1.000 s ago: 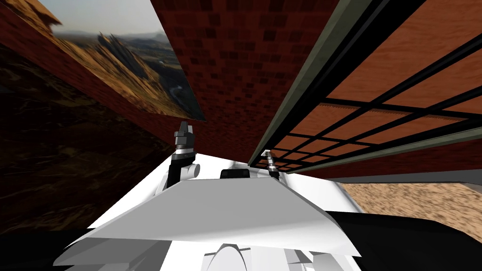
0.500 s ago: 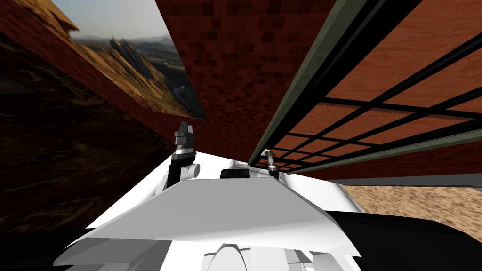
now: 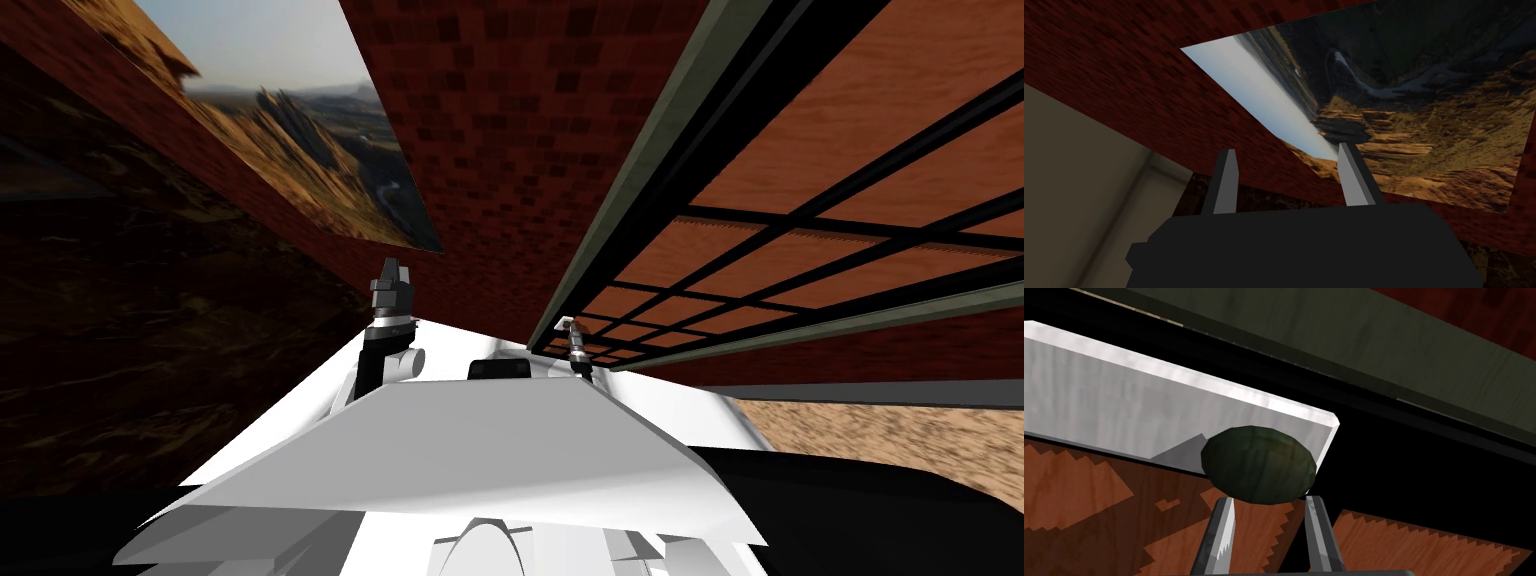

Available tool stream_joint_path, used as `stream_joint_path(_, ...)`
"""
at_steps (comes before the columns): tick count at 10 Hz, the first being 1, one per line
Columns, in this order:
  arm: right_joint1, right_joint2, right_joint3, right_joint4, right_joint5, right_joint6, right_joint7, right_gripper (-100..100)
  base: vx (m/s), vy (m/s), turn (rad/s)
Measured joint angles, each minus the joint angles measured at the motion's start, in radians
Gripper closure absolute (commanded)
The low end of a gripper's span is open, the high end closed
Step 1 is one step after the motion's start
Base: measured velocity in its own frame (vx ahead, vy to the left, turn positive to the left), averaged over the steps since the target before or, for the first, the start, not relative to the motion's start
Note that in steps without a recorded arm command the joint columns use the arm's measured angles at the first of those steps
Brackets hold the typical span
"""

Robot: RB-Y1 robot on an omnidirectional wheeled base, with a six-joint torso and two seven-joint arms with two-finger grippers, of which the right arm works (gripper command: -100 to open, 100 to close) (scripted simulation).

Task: Pull the door open

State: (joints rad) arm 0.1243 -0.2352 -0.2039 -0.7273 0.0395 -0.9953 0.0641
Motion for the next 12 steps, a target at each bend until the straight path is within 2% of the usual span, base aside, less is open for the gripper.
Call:
stream_joint_path(2, 0.012, -0.002, 0.011, -0.021, -0.019, 0.013, -0.046, 100, -0.044, -0.021, 0.073)
stream_joint_path(6, -0.001, -0.008, 0.039, -0.008, -0.076, 0.025, -0.152, 100, -0.043, -0.017, 0.054)
stream_joint_path(8, 0.004, -0.009, 0.052, -0.015, -0.097, 0.029, -0.202, 100, -0.031, -0.017, 0.037)
stream_joint_path(11, -0.018, -0.016, 0.065, 0.026, -0.124, 0.017, -0.268, 100, -0.026, -0.005, 0.031)
stream_joint_path(12, -0.009, -0.014, 0.067, 0.006, -0.126, 0.025, -0.275, -100, -0.031, -0.012, 0.007)
